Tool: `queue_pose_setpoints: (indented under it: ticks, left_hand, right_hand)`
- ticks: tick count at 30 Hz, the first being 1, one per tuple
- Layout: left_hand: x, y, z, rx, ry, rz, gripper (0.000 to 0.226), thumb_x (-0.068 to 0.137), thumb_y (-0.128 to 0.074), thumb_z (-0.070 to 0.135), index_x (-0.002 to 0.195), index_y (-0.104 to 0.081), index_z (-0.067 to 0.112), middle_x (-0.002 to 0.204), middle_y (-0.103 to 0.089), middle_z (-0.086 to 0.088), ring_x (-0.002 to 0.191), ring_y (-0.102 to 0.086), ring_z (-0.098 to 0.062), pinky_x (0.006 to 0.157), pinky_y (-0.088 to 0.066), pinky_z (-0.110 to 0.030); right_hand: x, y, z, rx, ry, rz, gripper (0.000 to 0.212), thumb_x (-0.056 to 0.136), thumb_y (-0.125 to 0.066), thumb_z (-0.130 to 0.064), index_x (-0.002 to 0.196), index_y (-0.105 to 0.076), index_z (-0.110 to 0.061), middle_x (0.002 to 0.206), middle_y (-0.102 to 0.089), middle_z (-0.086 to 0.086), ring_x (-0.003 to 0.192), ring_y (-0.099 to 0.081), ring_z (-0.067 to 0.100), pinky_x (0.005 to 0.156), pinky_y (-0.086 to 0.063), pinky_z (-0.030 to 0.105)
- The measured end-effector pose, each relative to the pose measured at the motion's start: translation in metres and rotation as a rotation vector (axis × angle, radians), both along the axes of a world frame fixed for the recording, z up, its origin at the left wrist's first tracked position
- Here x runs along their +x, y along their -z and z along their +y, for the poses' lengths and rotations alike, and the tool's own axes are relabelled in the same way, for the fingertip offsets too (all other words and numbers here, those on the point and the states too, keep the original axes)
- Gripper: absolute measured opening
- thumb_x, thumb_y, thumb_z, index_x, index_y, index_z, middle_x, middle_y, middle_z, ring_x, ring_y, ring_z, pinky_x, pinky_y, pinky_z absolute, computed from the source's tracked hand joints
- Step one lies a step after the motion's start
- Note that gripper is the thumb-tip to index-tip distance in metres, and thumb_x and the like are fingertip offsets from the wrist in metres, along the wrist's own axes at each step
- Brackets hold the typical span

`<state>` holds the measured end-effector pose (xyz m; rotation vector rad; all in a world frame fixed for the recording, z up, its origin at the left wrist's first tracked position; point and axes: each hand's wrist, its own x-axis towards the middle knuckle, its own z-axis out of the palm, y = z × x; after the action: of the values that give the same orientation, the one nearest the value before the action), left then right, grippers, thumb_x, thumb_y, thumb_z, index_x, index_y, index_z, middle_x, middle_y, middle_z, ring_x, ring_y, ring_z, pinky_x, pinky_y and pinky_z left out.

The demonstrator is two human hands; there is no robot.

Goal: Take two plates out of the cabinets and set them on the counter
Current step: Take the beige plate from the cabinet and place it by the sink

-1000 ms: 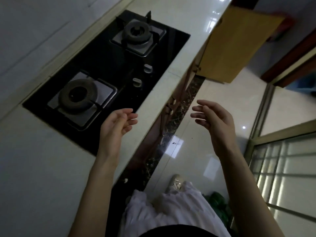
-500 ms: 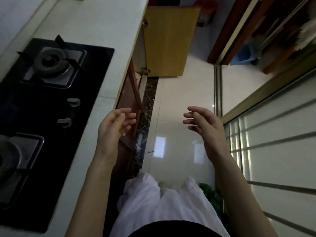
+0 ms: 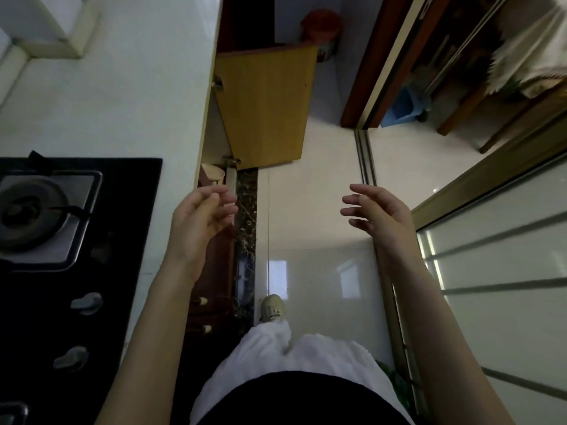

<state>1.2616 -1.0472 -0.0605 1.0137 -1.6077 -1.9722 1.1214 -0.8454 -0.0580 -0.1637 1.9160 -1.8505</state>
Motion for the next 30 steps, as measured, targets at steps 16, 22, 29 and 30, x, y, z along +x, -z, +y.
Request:
queue_pose_setpoints:
  ticks: [16, 22, 29, 30]
  left_hand:
    - [-0.129, 0.009, -0.093, -0.009, 0.018, -0.050, 0.026, 0.096, -0.040, 0.013, 0.092, -0.064, 0.023, 0.090, -0.067, 0.002, 0.080, -0.066, -0.007, 0.077, -0.053, -0.022]
    - [-0.204, 0.018, -0.116, 0.008, -0.059, -0.069, 0.024, 0.096, -0.041, 0.012, 0.093, -0.063, 0.022, 0.089, -0.067, 0.001, 0.079, -0.067, -0.006, 0.070, -0.052, -0.018]
    - [-0.295, 0.019, -0.141, -0.002, -0.133, -0.018, 0.024, 0.094, -0.043, 0.012, 0.092, -0.064, 0.023, 0.089, -0.068, 0.002, 0.082, -0.066, -0.009, 0.073, -0.054, -0.021]
    - [-0.303, 0.021, -0.144, -0.007, -0.151, -0.024, 0.024, 0.094, -0.043, 0.013, 0.092, -0.064, 0.023, 0.090, -0.068, 0.002, 0.083, -0.066, -0.010, 0.074, -0.054, -0.022]
  right_hand:
    - [-0.125, 0.012, -0.085, 0.010, 0.073, -0.036, 0.025, 0.090, -0.048, -0.007, 0.093, -0.067, -0.023, 0.082, -0.070, -0.005, 0.072, -0.067, 0.010, 0.062, -0.051, 0.015]
    - [-0.210, 0.016, -0.118, 0.045, 0.005, -0.028, 0.022, 0.091, -0.047, -0.006, 0.100, -0.064, -0.017, 0.082, -0.069, -0.003, 0.069, -0.066, 0.006, 0.065, -0.051, 0.019]
    - [-0.309, 0.021, -0.168, 0.064, -0.158, 0.014, 0.021, 0.093, -0.045, -0.008, 0.106, -0.061, -0.014, 0.084, -0.068, -0.003, 0.072, -0.065, 0.008, 0.066, -0.051, 0.020]
    - [-0.320, 0.023, -0.175, 0.066, -0.194, 0.015, 0.021, 0.093, -0.045, -0.008, 0.105, -0.061, -0.014, 0.084, -0.068, -0.003, 0.072, -0.065, 0.008, 0.066, -0.051, 0.020]
